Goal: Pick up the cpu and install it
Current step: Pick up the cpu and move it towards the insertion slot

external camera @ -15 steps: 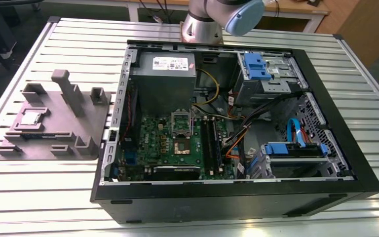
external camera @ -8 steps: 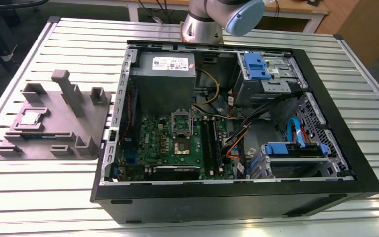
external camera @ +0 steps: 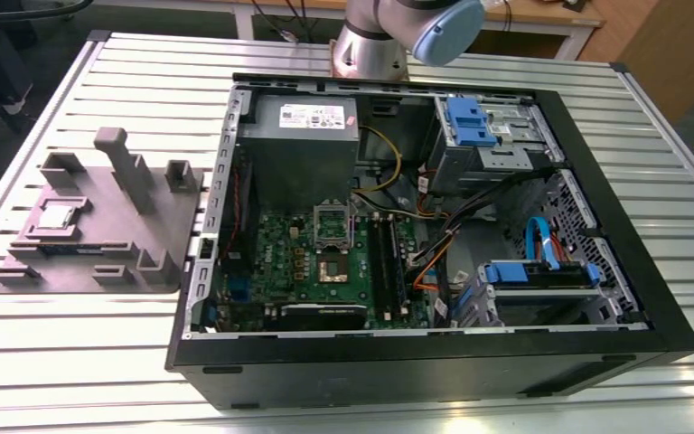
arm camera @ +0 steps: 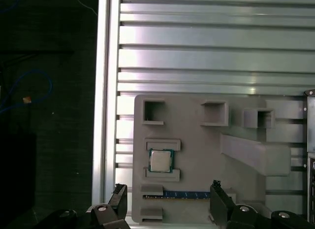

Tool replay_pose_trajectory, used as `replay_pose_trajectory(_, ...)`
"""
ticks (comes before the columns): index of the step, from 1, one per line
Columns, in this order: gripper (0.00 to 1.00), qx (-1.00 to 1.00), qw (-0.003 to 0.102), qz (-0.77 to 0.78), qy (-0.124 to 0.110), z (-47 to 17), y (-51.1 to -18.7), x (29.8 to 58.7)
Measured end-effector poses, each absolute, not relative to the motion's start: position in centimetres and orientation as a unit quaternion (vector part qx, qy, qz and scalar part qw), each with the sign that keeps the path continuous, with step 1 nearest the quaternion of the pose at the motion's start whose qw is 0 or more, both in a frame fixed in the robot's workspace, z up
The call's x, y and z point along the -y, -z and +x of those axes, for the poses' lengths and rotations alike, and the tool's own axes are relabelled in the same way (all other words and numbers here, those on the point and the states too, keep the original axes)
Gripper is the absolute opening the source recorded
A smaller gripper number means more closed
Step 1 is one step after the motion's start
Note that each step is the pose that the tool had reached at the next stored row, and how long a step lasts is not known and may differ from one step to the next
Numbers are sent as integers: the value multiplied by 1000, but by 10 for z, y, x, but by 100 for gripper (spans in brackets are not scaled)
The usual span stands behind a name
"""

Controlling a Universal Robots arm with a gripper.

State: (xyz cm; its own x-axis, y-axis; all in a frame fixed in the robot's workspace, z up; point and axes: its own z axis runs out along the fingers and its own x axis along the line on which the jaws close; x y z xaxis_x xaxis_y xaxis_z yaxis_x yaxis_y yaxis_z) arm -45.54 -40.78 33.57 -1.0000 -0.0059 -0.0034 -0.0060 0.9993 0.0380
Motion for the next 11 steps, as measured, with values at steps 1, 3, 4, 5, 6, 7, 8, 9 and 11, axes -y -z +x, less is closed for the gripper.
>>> replay_pose_trajectory(1, 76, -1000, 2, -3, -19, -455, -335, 408)
replay_pose_trajectory(3, 76, -1000, 2, -3, -19, -455, -334, 408)
replay_pose_trajectory(4, 76, -1000, 2, -3, -19, -455, -334, 408)
replay_pose_trajectory(5, 76, -1000, 2, -3, -19, -455, -333, 408)
replay_pose_trajectory(6, 76, -1000, 2, -3, -19, -455, -332, 408)
replay_pose_trajectory(7, 76, -1000, 2, -3, -19, -455, -332, 408)
replay_pose_trajectory(8, 76, -1000, 2, -3, -19, -455, -331, 408)
replay_pose_trajectory(9, 76, -1000, 2, -3, -19, -455, -330, 408)
replay_pose_trajectory(11, 76, -1000, 2, -3, -19, -455, -329, 409)
